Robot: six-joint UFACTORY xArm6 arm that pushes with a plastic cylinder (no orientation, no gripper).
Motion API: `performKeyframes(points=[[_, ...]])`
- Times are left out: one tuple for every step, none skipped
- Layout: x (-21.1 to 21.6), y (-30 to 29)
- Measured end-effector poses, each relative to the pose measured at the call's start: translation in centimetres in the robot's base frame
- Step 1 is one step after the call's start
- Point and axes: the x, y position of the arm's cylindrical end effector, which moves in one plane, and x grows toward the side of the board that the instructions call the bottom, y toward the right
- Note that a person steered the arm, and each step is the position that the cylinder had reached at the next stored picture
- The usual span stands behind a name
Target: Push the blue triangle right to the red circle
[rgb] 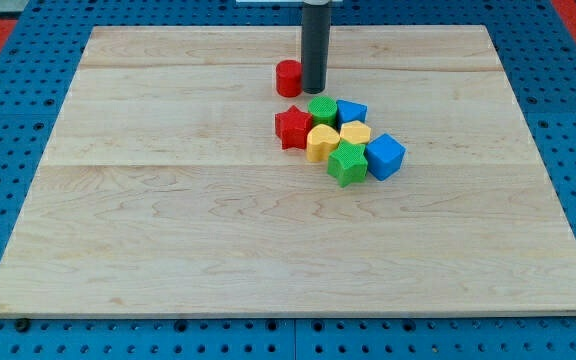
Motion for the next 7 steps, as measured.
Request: performKeyframes(points=[[-0.1,2.3],[-0.8,1.2],[-1.7,-3.3],[-2.0,-6.3],[-2.0,-0.4],[-1.6,10.9],[1.1,18.8]])
